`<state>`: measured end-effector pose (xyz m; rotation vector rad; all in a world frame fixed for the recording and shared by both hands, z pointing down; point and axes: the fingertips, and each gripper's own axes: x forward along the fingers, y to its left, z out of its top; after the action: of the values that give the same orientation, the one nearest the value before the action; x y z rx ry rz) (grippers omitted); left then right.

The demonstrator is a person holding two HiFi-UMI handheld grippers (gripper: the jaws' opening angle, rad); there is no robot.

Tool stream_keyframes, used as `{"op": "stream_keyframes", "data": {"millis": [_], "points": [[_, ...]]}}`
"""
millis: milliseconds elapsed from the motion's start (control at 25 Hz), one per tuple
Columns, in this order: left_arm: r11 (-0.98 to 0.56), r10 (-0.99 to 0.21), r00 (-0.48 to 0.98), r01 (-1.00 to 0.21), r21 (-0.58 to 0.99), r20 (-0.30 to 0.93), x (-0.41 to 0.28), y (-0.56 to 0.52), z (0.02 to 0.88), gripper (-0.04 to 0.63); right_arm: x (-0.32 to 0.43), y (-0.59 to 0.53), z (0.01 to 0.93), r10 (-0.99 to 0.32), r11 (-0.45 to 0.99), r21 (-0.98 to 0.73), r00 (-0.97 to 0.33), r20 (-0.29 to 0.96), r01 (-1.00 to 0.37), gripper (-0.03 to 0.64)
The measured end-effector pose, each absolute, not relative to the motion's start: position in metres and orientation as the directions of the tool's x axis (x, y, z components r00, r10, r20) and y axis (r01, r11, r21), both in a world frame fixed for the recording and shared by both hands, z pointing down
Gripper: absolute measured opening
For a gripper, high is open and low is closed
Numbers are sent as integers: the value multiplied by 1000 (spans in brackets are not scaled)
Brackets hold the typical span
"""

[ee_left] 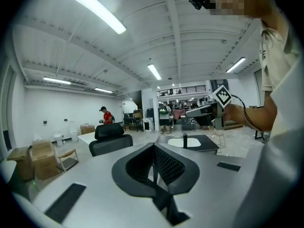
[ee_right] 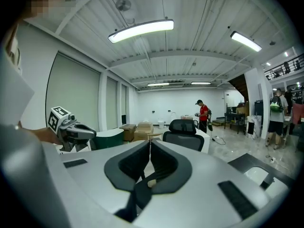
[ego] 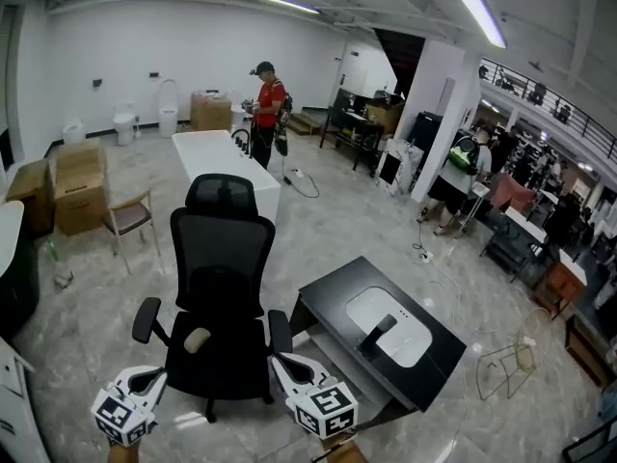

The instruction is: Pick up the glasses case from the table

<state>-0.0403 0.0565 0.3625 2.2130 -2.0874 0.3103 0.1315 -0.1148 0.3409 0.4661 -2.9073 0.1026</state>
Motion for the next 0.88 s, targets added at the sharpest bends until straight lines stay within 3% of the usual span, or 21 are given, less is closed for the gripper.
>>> {"op": "stream_keyframes", "data": {"millis": [280,880], "points": [[-9,-977,-13,-995,-104,215,-38,45,346,15,127,-135,338,-250,961,-72,-952,178,-266,25],[-129,-967,106,-988,-88,231,-54,-30,363,15,103,-160,354,-276,951,-82,-938,208,-298,25]]}}
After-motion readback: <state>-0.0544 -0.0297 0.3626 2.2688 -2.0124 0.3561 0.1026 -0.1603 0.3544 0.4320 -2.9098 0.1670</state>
